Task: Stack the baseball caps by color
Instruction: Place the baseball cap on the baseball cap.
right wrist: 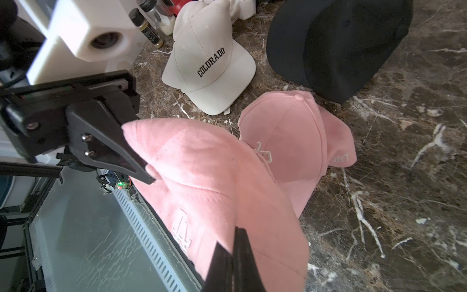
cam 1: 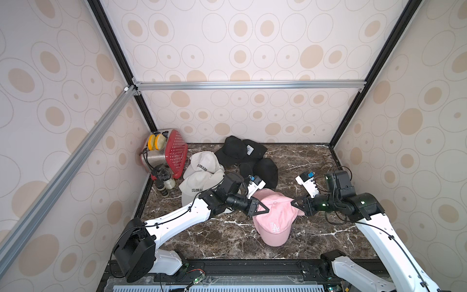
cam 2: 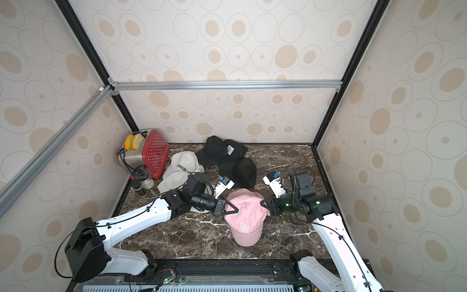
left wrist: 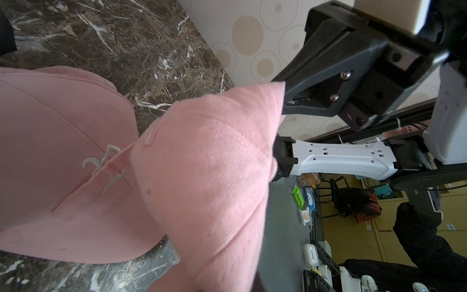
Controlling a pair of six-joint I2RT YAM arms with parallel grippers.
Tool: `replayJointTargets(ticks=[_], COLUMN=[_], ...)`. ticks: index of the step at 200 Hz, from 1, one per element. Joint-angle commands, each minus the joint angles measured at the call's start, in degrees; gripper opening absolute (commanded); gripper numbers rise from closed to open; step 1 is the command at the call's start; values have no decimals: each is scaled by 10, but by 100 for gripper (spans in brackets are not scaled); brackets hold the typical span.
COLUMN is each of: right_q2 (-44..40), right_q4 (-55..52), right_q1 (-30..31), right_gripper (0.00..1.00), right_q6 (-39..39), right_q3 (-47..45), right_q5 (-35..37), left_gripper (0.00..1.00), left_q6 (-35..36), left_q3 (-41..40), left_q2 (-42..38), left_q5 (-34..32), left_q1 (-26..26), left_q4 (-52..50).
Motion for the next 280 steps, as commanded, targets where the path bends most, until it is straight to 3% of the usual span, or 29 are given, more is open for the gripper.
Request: replayJointTargets(ticks=[1,51,140,160,172,187,225,250,270,280], right_q2=[23,120,200,212,221,237,269,288,302,307], right_q4=[22,80,132,150,161,168,211,240,251,256], right_q1=[-8,-8,-8,-8,-8,-8,-9,-9,-9,-9], right_gripper=[0,0,8,9,10,10,14,27,37,39], right_q6=[12,7,18,26,29,31,44,51,52,54], right_q3=[-21,-6,2,2,0,-1,-4,-2,-1,-2], right_q5=[102,96,114,109,116,142,169,182,212,227], left_gripper=[0,0,0,5,17,23,17,18,34,36], left_q6=[-16,-46,-17,-12,-6,9,32,46,53,58], left_q3=[9,22,64,63,65,75,110,138,159,166], left_q2=[21,73,134,135,139,152,185,209,232,243], left_q5=[-50,-81,-143,-160,-160,-160,-177,-192,-194,-201], left_q1=[1,3,19,29,34,38,52,57,61,61], left_q4=[-28,-4,-56,-61,-59,-67,-80,-93,-101,-106])
